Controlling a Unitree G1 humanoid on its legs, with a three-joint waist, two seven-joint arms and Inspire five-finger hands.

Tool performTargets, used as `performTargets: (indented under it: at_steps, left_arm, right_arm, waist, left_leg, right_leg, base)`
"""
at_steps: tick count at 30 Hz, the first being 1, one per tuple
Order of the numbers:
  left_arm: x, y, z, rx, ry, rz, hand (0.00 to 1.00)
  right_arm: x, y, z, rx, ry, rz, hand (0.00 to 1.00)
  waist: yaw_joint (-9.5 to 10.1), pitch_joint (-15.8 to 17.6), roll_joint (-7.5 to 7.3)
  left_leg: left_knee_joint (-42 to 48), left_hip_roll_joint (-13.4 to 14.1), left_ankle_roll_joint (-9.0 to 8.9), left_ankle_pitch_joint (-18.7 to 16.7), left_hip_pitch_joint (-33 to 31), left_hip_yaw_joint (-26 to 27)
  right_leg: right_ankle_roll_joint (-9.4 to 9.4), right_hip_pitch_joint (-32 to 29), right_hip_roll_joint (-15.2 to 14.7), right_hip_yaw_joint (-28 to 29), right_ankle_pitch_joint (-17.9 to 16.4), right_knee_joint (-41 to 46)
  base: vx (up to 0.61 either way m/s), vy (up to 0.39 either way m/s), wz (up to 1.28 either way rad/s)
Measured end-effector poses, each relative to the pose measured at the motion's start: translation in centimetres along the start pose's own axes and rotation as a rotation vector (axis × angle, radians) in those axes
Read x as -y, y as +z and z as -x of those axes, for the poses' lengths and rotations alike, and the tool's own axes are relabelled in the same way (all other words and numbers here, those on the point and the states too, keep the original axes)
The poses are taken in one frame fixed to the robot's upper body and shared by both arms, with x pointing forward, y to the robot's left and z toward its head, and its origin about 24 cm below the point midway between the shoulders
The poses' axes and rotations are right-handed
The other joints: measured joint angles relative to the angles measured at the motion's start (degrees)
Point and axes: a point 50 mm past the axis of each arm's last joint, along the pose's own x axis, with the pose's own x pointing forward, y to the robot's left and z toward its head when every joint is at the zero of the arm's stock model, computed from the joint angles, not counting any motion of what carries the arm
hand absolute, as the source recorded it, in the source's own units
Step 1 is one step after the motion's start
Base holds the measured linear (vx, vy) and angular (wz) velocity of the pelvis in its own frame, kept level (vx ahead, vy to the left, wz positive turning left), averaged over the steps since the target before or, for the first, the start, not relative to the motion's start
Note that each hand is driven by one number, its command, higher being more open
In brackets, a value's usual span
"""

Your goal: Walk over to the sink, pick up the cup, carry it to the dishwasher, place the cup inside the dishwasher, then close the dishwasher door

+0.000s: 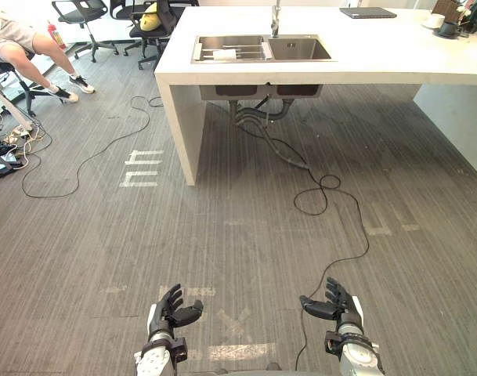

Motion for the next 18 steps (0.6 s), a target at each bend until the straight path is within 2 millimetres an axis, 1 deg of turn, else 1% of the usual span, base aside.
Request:
performTargets:
  at_steps: [7, 13, 18]
  left_arm:
    - [-0.1, -0.2, 0.1, -0.005, 0.004, 0.0, 0.9]
    - [-0.2, -0.3, 0.1, -0.011, 0.003, 0.0, 0.9]
    - [-0.3, -1.2, 0.2, -0.05, 0.01, -0.006, 0.9]
  right_arm:
    - [0.6, 0.0, -0.1, -0.001, -0.015, 0.004, 0.9]
    - [0.7, 0.0, -0.1, -0.001, -0.013, 0.007, 0.9]
    - [0.7, -0.3, -0.1, -0.014, -0.01, 0.007, 0.9]
  waist:
    - [0.0, 0.0, -0.01]
    - [0.0, 0.0, -0.01]
    - [-0.01, 0.0, -0.03]
  left_leg:
    - [-0.3, 0.0, 0.09, 0.1, 0.0, 0.1]
    - [-0.5, 0.0, 0.11, 0.1, 0.0, 0.4]
    - [-0.7, 0.0, 0.17, 0.2, 0.1, 0.5]
  right_leg:
    - [-0.01, -0.1, 0.0, 0.0, 0.0, 0.0]
    - [-0.01, -0.2, 0.0, 0.1, 0.0, 0.0]
    - [0.0, -0.3, 0.0, 0.0, 0.0, 0.0]
  base:
    - [-0.02, -0.008, 0.0]
    - [0.0, 0.0, 0.0]
    - [-0.01, -0.003, 0.0]
